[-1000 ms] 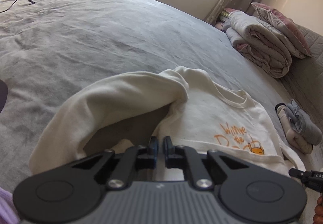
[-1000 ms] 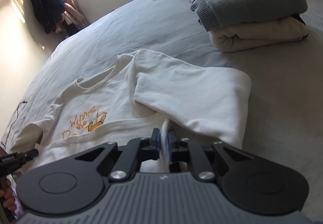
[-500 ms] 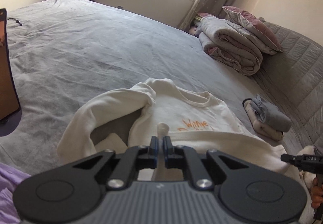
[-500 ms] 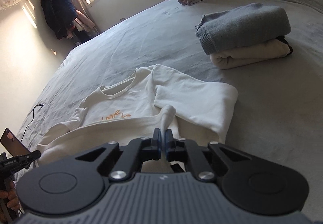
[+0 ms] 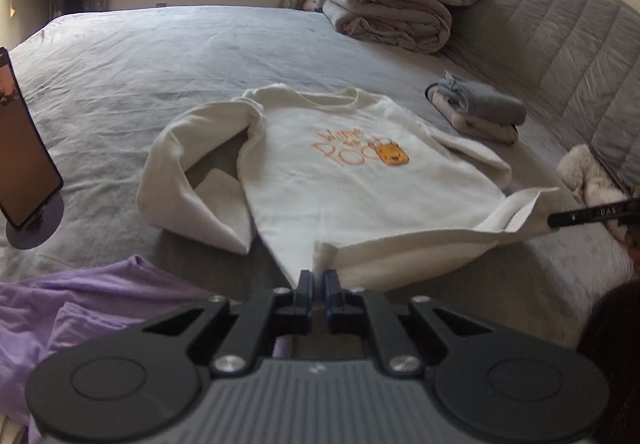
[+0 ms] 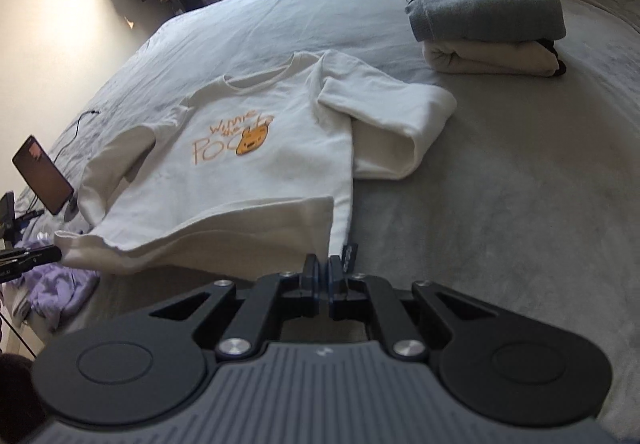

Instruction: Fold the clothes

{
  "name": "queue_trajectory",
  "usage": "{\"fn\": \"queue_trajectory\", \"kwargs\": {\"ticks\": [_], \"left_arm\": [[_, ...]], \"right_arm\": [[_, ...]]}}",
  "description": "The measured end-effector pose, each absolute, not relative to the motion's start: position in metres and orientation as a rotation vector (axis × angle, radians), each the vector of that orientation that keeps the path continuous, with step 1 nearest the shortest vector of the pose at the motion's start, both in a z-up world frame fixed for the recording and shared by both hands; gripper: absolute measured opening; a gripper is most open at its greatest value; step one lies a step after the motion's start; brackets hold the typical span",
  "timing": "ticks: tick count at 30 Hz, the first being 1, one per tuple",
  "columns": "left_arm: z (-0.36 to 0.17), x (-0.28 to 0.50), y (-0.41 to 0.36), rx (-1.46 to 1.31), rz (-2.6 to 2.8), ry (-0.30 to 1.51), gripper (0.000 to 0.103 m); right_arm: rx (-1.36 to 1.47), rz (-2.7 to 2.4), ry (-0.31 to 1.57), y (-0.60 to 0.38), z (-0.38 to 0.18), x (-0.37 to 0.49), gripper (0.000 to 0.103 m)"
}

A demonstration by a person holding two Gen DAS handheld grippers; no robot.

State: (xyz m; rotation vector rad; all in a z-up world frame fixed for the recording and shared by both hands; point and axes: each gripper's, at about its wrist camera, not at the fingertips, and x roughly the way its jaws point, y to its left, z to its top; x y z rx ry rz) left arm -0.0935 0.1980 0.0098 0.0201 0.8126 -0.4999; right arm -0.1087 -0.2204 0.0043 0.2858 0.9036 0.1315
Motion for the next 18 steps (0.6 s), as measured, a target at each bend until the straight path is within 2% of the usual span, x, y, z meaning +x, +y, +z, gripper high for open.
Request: {"fn": "queue_trajectory", "kwargs": {"ticks": [3,5,11,12,13,15,16,17,18], "left_arm": [[0.0,-0.101,0.199,0.075,-0.537,0.87,0.004],[-0.007,-0.104,0.2,0.105,-0.561,0.916,0.0],[-0.014,-0.102,0.204,0.096,-0.58,1.024,0.002],[-0.014,-0.099,0.207,0.061,-0.576,1.031,0.002],[-0.013,-0.096,0.21,0.02,-0.574,1.04,0.006],[-0.012,-0.091,0.217,-0.068,-0.571,1.052,0.017],[-0.012,-0.088,0.221,-0.119,-0.569,1.058,0.03],[-0.011,-0.086,0.223,-0.163,-0.572,1.063,0.038],[-0.011,-0.085,0.226,-0.204,-0.579,1.063,0.039]], "right_arm": [[0.239,0.143,0.971,-0.217,-0.001,-0.115,0.005],[0.215,0.151,1.023,-0.216,-0.005,-0.118,0.005],[0.215,0.142,1.084,-0.227,-0.007,-0.126,0.005],[0.234,0.137,1.081,-0.23,-0.007,-0.127,0.008],[0.253,0.132,1.079,-0.233,-0.006,-0.127,0.016],[0.289,0.124,1.08,-0.238,-0.006,-0.126,0.016],[0.307,0.123,1.082,-0.239,-0.007,-0.126,0.017],[0.324,0.122,1.085,-0.24,-0.008,-0.125,0.022],[0.334,0.123,1.089,-0.24,-0.009,-0.124,0.025]]}}
